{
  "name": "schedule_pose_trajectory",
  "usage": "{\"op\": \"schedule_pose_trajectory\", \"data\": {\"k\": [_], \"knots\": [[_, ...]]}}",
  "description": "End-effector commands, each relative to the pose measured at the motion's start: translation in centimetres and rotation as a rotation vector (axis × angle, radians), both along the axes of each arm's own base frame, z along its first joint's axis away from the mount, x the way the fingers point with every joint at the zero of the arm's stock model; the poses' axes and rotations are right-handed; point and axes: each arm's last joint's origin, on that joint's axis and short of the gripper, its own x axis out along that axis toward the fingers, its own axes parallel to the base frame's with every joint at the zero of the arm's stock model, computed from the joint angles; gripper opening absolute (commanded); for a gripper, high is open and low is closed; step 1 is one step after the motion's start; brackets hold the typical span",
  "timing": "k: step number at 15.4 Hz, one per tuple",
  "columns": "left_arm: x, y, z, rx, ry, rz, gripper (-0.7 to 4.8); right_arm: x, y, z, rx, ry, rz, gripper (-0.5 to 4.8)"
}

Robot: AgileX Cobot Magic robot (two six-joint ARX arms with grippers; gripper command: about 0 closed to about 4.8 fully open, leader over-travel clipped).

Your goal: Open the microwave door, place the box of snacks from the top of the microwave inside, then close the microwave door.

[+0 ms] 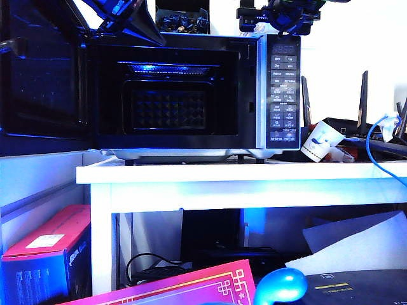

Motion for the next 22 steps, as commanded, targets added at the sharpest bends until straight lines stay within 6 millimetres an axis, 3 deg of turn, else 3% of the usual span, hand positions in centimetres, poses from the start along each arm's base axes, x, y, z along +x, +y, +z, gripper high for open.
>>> {"op": "schedule_pose_trajectory", "data": {"k": [1, 8, 9, 10, 15, 22], "knots": [[-0.1, 0.0, 0.3, -0.009, -0.017, -0.009, -0.06, 0.2, 0.2, -0.6, -0.007, 0.038, 0.016, 3.77], [-0.1, 0.0, 0.3, -0.009, -0.017, -0.010, -0.06, 0.2, 0.2, -0.7, -0.033, 0.042, 0.020, 3.76], [-0.1, 0.0, 0.3, -0.009, -0.018, -0.009, -0.06, 0.2, 0.2, -0.8, -0.037, 0.054, 0.020, 3.60], [-0.1, 0.0, 0.3, -0.009, -0.018, -0.009, -0.06, 0.2, 0.2, -0.8, -0.037, 0.057, 0.020, 3.03], [-0.1, 0.0, 0.3, -0.009, -0.018, -0.009, -0.06, 0.1, 0.2, -0.5, -0.035, 0.041, 0.020, 3.13], [-0.1, 0.0, 0.3, -0.009, -0.017, -0.009, -0.06, -1.6, -0.3, 2.3, -0.016, -0.024, 0.018, 3.19]]}}
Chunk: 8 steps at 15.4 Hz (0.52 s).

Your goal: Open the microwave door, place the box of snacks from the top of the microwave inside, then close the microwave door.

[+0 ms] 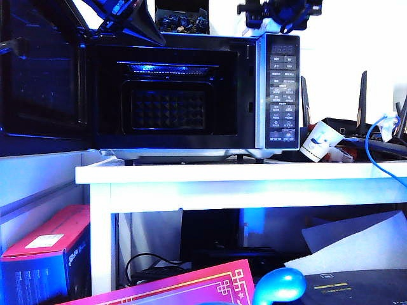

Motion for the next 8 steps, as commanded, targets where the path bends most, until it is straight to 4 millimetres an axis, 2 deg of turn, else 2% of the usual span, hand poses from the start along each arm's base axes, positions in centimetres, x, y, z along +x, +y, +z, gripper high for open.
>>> {"op": "schedule_pose_trajectory", "data": {"k": [1, 7, 8], "knots": [[-0.07, 0.00, 0.29, -0.008, -0.017, -0.007, -0.06, -0.73, -0.20, 1.40, 0.017, -0.048, 0.007, 3.19], [-0.08, 0.00, 0.30, -0.008, -0.016, -0.007, -0.06, -0.72, -0.22, 1.19, 0.009, -0.022, 0.006, 2.95], [-0.07, 0.00, 0.28, -0.008, -0.016, -0.007, -0.06, -0.69, -0.21, 1.05, 0.005, -0.008, 0.006, 2.63]]}}
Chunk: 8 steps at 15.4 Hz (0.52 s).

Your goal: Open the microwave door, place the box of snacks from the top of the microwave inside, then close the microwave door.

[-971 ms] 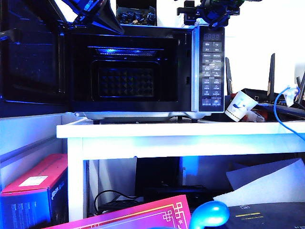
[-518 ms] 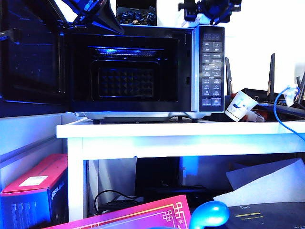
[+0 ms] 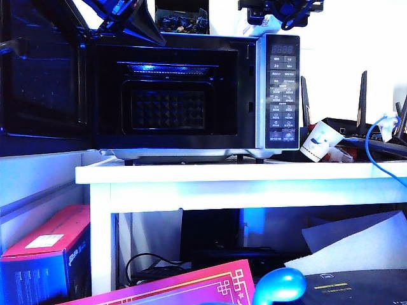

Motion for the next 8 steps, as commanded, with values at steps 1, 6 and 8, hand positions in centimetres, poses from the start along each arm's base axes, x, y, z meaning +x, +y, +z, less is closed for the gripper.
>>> {"op": "schedule_pose_trajectory", "data": {"k": [1, 6, 8], "knots": [[-0.1, 0.0, 0.3, -0.008, -0.017, -0.007, -0.06, -0.3, -0.1, 0.5, 0.002, 0.000, 0.006, 2.54], [-0.1, 0.0, 0.3, -0.008, -0.017, -0.007, -0.06, -0.6, -0.2, 0.8, 0.002, -0.001, 0.006, 2.52], [-0.1, 0.0, 0.3, -0.008, -0.016, -0.007, -0.06, -1.1, -0.3, 1.6, 0.007, -0.018, 0.006, 2.52]]}}
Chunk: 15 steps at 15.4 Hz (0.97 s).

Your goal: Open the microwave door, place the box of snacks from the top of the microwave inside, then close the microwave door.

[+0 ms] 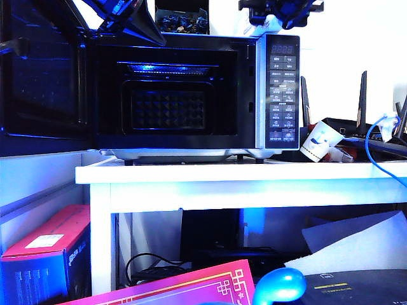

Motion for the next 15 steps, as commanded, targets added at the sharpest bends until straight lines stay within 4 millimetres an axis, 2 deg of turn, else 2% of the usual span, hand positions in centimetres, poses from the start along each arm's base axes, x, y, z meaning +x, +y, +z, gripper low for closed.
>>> {"op": "schedule_pose_trajectory", "data": {"k": [1, 7, 12, 15], "knots": [[-0.1, 0.0, 0.3, -0.008, -0.017, -0.007, -0.06, -1.1, -0.3, 1.8, 0.017, -0.052, 0.006, 2.52], [-0.1, 0.0, 0.3, -0.008, -0.017, -0.007, -0.06, -2.6, -0.7, 3.8, 0.024, -0.090, 0.029, 2.52], [-0.1, 0.0, 0.3, -0.008, -0.017, -0.007, -0.06, -5.5, -1.6, 6.5, 0.022, -0.083, 0.028, 2.52], [-0.1, 0.0, 0.3, -0.009, -0.021, -0.007, -0.06, -7.0, -2.0, 7.5, 0.013, -0.051, 0.029, 2.52]]}}
